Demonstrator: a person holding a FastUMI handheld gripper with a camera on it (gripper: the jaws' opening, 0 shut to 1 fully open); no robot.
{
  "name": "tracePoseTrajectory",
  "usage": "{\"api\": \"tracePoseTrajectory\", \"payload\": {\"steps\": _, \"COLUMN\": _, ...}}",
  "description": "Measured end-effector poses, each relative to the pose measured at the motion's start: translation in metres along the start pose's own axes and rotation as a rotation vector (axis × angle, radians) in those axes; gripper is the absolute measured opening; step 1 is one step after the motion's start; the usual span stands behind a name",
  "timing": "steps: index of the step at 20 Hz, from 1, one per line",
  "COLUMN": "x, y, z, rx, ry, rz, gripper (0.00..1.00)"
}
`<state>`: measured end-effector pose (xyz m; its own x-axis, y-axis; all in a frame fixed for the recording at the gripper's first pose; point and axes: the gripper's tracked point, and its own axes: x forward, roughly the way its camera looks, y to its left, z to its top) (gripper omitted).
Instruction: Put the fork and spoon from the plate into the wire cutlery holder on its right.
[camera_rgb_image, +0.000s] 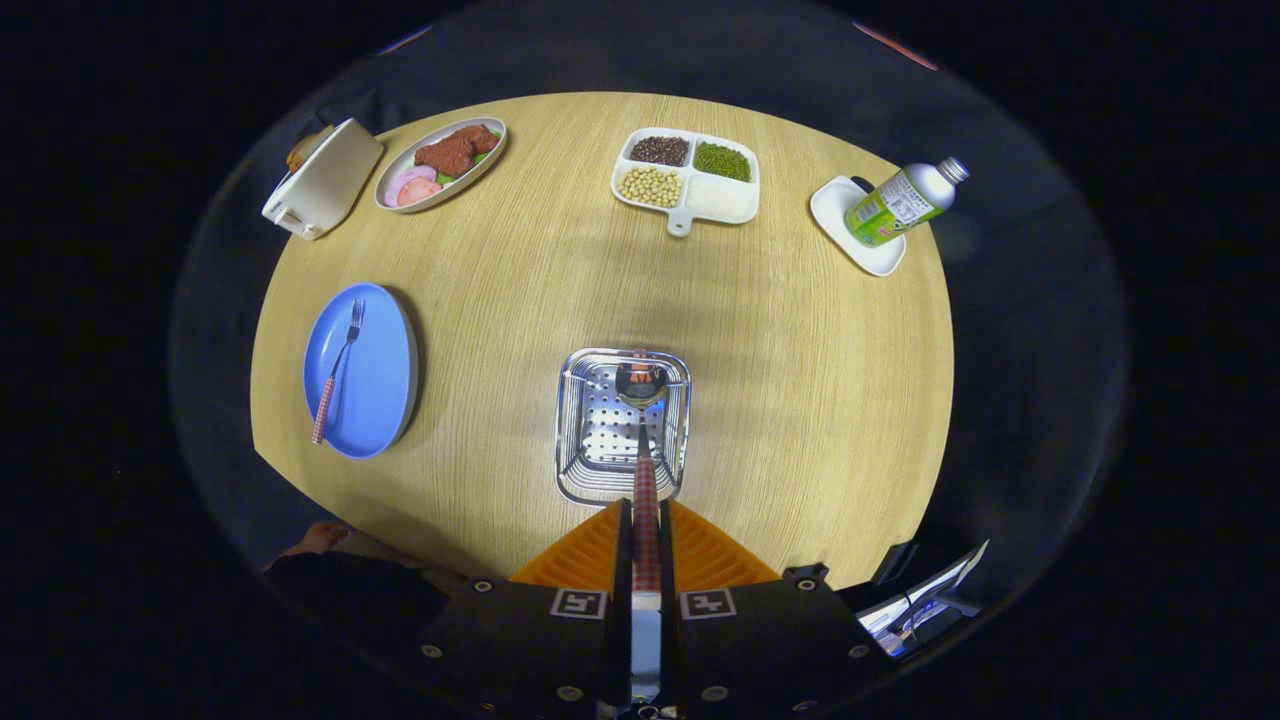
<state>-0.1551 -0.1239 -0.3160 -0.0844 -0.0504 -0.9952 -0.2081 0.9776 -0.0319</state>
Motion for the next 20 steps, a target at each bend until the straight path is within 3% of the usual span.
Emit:
{"api": "tracePoseTrajectory", "payload": {"steps": 6, "x": 0.003, "y": 0.007, "z": -0.025, "rx": -0.02, "ry": 0.035, "rz": -0.005, "gripper": 0.12}}
{"api": "tracePoseTrajectory", "payload": {"steps": 16, "x": -0.009, "y": 0.007, "z": 0.011, "rx": 0.085, "ry": -0.085, "rz": 0.026, "gripper": 0.18}}
{"api": "tracePoseTrajectory", "payload": {"steps": 18, "x": -0.017, "y": 0.015, "z": 0.022, "rx": 0.077, "ry": -0.143, "rz": 0.037, "gripper": 0.23}}
{"api": "tracePoseTrajectory", "payload": {"steps": 20, "x": -0.025, "y": 0.03, "z": 0.033, "rx": 0.072, "ry": -0.194, "rz": 0.062, "gripper": 0.36}}
